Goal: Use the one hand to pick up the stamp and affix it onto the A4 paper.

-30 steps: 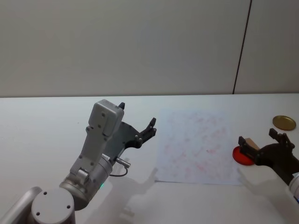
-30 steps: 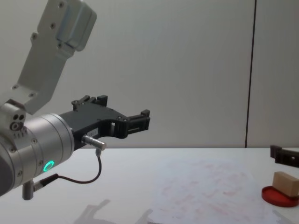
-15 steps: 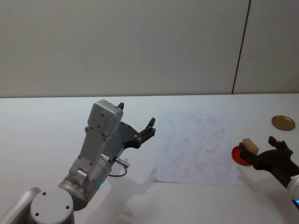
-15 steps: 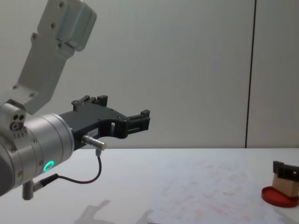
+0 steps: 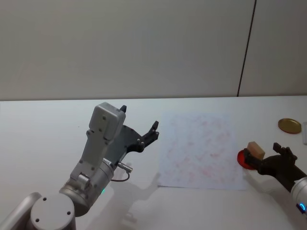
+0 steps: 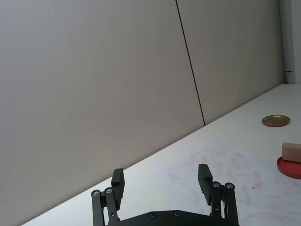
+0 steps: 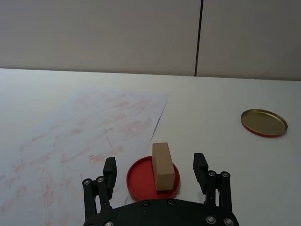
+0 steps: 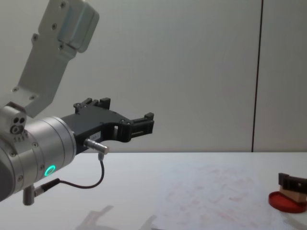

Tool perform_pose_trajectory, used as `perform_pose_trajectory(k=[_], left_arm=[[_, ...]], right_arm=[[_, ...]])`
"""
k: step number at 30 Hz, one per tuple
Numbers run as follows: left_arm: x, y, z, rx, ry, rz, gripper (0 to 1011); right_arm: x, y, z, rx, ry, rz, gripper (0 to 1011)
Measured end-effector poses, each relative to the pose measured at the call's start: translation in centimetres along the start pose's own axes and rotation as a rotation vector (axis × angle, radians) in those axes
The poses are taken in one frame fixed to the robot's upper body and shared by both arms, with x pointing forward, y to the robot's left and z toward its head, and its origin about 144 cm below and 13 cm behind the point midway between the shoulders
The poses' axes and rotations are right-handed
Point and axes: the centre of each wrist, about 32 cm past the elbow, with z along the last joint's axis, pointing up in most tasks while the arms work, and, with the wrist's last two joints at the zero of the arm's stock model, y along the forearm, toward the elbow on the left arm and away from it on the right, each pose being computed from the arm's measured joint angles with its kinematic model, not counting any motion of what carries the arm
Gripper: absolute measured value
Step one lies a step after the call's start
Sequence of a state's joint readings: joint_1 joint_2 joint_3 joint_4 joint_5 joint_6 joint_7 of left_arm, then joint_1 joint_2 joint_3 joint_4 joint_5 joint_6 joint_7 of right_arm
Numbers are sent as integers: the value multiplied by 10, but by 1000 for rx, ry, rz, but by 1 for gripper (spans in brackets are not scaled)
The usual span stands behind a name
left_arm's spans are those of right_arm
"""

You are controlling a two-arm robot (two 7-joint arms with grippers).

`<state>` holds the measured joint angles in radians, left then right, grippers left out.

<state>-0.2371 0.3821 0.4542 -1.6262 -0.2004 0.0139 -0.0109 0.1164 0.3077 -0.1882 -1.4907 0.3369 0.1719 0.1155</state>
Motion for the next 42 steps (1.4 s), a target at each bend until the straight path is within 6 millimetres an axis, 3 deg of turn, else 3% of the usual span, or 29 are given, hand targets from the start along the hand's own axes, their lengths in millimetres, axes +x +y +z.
perform_pose_trajectory(k=[11,23,25,28,35,42], left_arm=[[0,0,0,0,0,0,993],[0,0,0,0,0,0,993],[0,0,0,0,0,0,993],[0,0,0,0,0,0,993],[0,0,0,0,0,0,993],[0,0,0,0,0,0,993]], right_arm=[[4,9,-3,-33,14,-2,963],[7,17,-7,-59,8,-4,624],[7,17,-8,-61,6,-5,603],[8,19,-9,-64,3,-6,464],[9,20,-10,-61,-1,-6,248],[8,21,-10,-43,-3,2,216]])
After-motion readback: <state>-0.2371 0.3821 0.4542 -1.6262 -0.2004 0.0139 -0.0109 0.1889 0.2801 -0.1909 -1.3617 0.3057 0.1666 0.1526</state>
